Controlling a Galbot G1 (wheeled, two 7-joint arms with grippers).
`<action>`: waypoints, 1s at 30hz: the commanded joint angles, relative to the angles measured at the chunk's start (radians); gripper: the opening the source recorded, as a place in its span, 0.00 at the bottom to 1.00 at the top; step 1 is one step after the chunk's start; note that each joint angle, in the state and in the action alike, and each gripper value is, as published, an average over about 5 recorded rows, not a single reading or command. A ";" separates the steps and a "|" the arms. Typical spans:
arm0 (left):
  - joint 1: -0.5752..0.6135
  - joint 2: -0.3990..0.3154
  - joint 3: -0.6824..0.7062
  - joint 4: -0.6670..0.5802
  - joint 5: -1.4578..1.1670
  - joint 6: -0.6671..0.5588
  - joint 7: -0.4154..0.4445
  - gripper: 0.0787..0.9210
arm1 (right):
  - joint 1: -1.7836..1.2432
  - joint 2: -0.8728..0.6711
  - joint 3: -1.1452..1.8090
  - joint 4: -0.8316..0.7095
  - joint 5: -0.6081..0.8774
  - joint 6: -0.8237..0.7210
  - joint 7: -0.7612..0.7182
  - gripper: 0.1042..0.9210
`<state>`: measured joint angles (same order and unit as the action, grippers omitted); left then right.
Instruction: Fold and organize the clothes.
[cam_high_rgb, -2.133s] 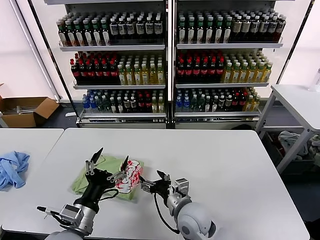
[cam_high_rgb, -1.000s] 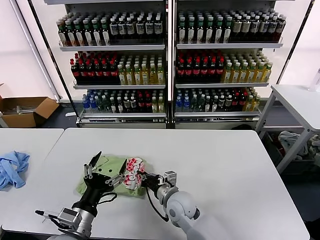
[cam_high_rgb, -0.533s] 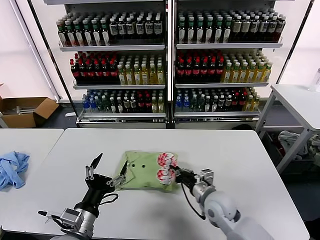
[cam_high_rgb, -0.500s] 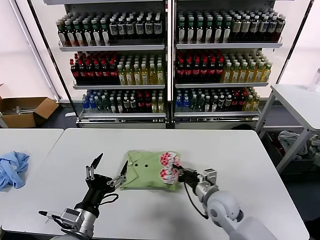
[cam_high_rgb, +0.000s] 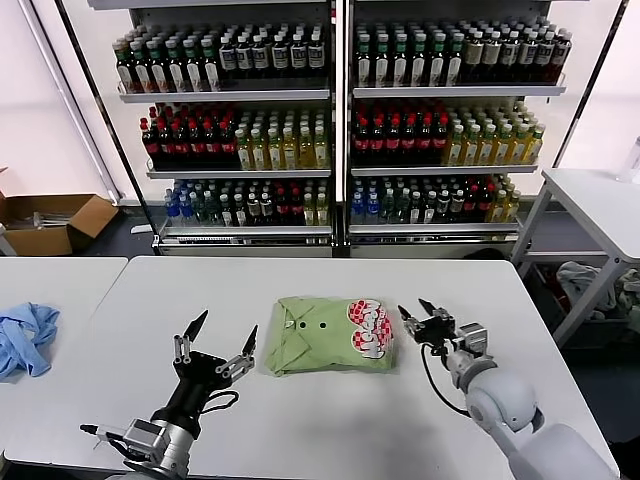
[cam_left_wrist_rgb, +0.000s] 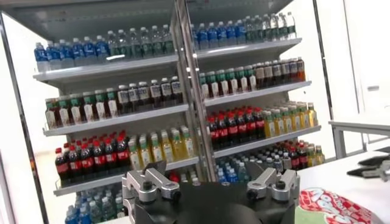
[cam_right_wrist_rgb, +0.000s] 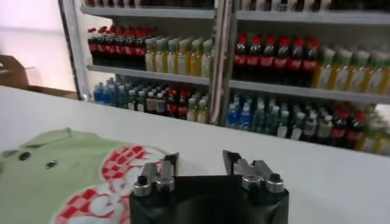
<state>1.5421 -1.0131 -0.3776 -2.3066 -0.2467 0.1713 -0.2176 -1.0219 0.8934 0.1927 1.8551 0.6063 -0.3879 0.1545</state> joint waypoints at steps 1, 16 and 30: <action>-0.001 0.004 0.001 0.001 -0.016 0.002 -0.001 0.88 | -0.288 -0.073 0.315 0.226 -0.096 0.108 0.177 0.57; 0.023 0.056 -0.007 0.099 -0.099 -0.088 -0.056 0.88 | -1.013 0.156 0.473 0.456 -0.351 0.608 0.432 0.88; 0.099 0.057 -0.030 0.084 -0.101 -0.175 -0.101 0.88 | -1.075 0.148 0.453 0.419 -0.398 0.824 0.337 0.88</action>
<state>1.6018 -0.9570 -0.4034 -2.2302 -0.3401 0.0488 -0.2979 -1.9422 1.0137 0.6224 2.2474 0.2767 0.2310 0.5075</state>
